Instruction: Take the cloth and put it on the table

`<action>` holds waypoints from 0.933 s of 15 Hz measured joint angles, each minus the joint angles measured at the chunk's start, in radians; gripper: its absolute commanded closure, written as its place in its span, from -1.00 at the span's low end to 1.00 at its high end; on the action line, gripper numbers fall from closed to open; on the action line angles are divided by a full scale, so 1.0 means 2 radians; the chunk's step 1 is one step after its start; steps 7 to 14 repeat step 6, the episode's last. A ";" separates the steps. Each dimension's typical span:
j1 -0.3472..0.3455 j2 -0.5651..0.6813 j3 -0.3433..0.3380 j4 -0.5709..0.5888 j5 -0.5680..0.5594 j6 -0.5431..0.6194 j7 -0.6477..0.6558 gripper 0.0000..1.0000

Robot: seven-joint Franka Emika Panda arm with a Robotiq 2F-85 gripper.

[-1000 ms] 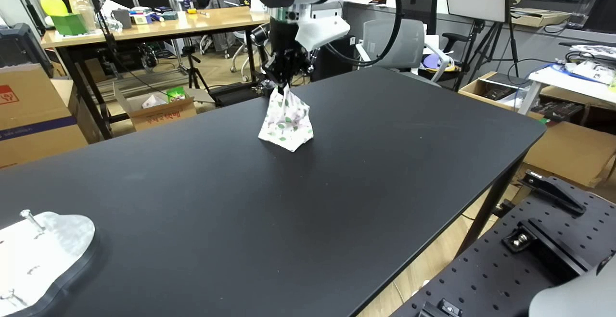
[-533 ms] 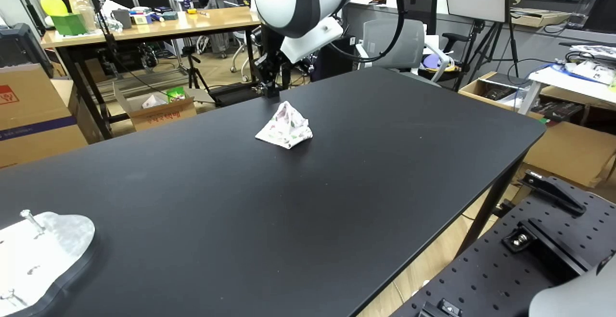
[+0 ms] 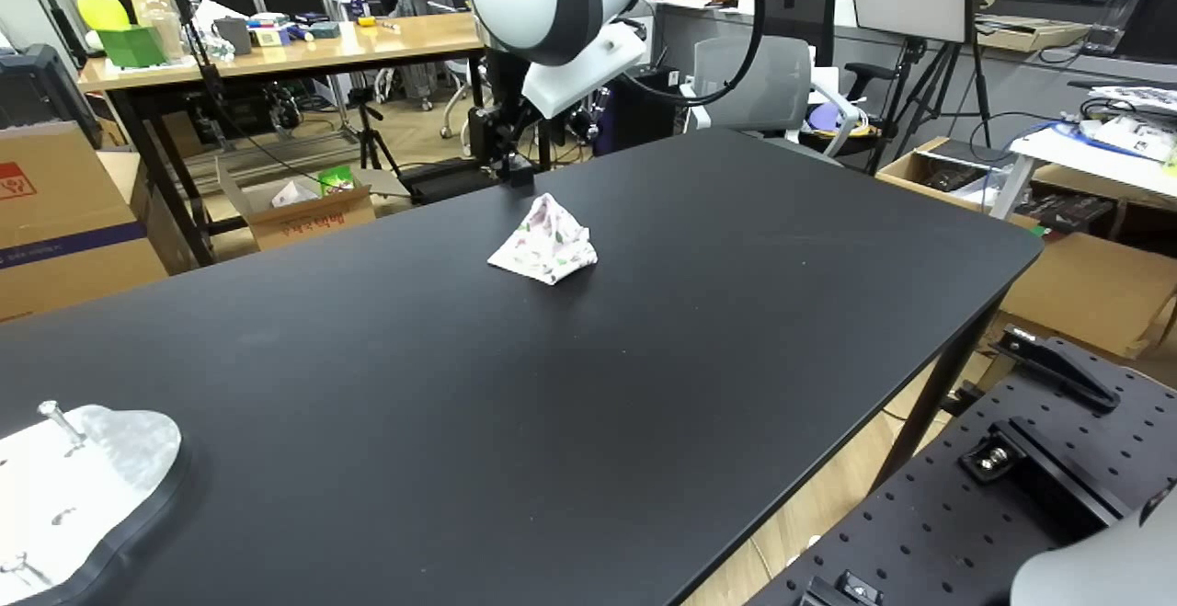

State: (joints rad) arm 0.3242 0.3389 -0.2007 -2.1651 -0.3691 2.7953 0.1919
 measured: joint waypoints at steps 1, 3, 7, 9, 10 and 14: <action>-0.007 -0.001 0.009 0.001 0.000 -0.004 -0.002 -1.00; -0.010 0.001 0.012 0.001 -0.002 -0.002 -0.002 -1.00; -0.011 0.002 0.012 0.001 -0.002 -0.002 -0.002 -1.00; -0.011 0.002 0.012 0.001 -0.002 -0.002 -0.002 -1.00; -0.011 0.002 0.012 0.001 -0.002 -0.002 -0.002 -1.00; -0.011 0.002 0.012 0.001 -0.002 -0.002 -0.002 -1.00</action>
